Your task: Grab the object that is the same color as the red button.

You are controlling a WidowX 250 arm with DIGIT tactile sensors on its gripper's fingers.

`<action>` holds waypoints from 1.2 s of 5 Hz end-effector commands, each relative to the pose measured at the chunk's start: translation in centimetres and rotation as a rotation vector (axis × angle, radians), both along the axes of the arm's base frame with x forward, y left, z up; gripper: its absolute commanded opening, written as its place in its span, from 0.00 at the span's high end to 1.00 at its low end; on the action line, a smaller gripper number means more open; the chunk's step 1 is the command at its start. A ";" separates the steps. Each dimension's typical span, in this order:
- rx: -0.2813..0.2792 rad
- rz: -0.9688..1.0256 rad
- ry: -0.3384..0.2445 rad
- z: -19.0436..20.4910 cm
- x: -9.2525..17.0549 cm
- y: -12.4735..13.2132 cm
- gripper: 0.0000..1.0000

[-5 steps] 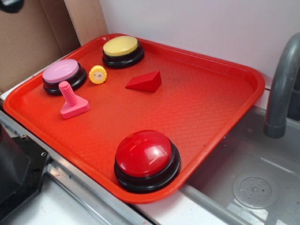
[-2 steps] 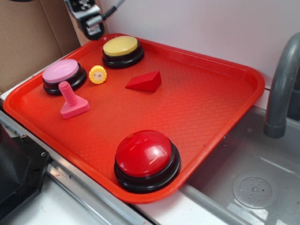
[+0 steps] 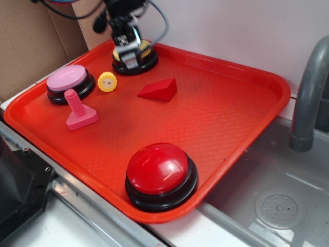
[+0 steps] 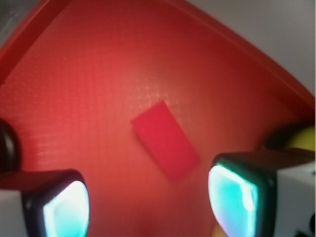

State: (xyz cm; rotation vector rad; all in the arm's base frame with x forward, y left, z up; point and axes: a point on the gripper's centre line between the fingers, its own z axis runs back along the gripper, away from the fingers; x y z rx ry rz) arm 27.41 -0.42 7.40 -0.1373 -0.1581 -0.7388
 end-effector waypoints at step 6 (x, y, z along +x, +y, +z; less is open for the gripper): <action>0.293 0.101 0.028 1.5 -0.1 -4.4 1.00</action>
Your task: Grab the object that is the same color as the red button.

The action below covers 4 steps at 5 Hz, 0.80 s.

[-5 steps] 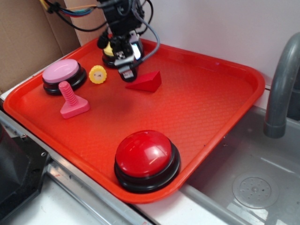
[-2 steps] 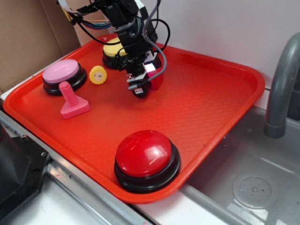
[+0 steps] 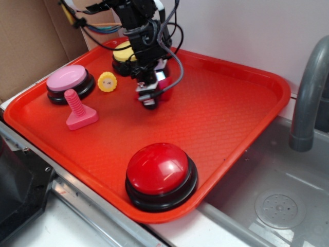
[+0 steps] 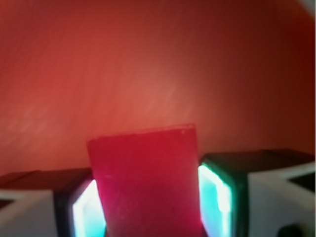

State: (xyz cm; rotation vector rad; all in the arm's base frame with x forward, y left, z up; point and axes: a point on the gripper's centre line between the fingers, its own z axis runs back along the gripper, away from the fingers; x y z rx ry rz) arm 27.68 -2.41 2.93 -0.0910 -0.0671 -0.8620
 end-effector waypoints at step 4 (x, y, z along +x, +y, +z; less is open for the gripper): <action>-0.041 0.994 0.063 12.5 -7.7 -0.6 1.00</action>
